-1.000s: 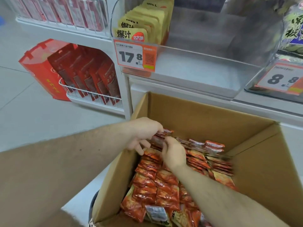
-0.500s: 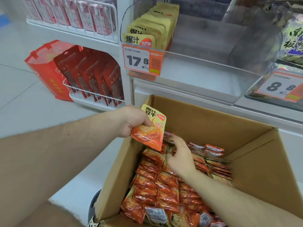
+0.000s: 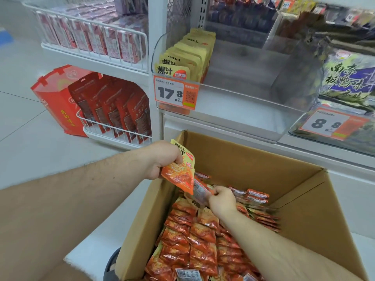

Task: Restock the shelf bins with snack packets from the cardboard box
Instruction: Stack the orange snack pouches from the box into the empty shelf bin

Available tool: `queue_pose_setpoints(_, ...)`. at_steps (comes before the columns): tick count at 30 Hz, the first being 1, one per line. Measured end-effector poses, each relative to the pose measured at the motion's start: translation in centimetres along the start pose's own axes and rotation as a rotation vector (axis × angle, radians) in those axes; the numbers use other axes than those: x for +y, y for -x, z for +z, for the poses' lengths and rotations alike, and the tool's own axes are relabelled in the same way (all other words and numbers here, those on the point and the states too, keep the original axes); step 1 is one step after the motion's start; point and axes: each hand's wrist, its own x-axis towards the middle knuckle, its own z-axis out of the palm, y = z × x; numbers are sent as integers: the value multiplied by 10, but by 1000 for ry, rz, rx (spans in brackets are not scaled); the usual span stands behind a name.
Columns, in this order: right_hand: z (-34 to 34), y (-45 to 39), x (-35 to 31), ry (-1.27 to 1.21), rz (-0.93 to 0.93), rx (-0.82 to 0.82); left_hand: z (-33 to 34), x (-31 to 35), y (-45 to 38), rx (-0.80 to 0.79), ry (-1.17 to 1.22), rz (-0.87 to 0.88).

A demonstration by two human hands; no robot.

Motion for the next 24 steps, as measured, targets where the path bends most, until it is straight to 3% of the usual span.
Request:
queue_pose_setpoints(4, -81, 42, -30, 36, -217, 239, 3, 2, 14, -22, 101, -9)
queue_pose_setpoints(8, -132, 96, -45, -25, -582, 324, 16, 8, 31, -74, 164, -35)
queue_pose_setpoints(14, -137, 119, -39, 173, -976, 341, 47, 32, 65, -484, 392, 6)
queue_pose_setpoints(18, -144, 122, -44, 203, -1068, 350, 58, 35, 78, -373, 298, 240)
queue_pose_setpoints(20, -152, 129, -50, 175, -1050, 397, 61, 36, 77, -324, 303, 307)
queue_pose_setpoints(21, -158, 132, -56, 122, -954, 419, 62, 37, 77, -326, 304, 337)
queue_pose_setpoints(23, -172, 136, -76, -60, -606, 341, 63, 40, 79, -372, 288, 398)
queue_pose_setpoints(24, -179, 136, -86, -187, -415, 201, 64, 41, 82, -405, 278, 421)
